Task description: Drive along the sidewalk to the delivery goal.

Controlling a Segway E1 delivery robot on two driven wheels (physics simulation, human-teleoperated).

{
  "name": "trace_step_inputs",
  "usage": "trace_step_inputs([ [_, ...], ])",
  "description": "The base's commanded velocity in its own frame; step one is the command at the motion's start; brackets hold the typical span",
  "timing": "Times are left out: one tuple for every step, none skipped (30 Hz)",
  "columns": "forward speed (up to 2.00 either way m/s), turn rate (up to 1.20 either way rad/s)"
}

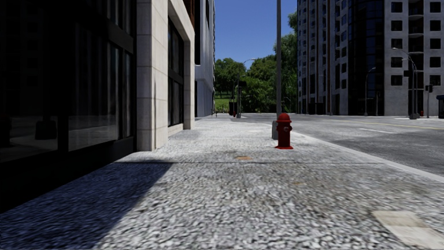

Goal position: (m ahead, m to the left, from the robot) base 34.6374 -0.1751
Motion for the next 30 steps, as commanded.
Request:
trace_step_inputs([
  [2.00, 0.00],
  [2.00, 0.00],
  [2.00, 0.00],
  [2.00, 0.00],
  [2.00, 0.00],
  [2.00, 0.00],
  [2.00, 0.00],
  [2.00, 0.00],
  [2.00, 0.00],
  [2.00, 0.00],
  [2.00, 0.00],
  [2.00, 0.00],
  [2.00, 0.00],
  [2.00, 0.00],
  [2.00, 0.00],
  [2.00, 0.00],
  [2.00, 0.00],
  [2.00, 0.00],
  [2.00, 0.00],
  [2.00, 0.00],
  [2.00, 0.00],
  [2.00, 0.00],
  [2.00, 0.00],
  [2.00, 0.00],
  [2.00, 0.00],
  [2.00, 0.00],
  [2.00, 0.00],
  [2.00, 0.00],
  [2.00, 0.00],
  [2.00, 0.00],
])
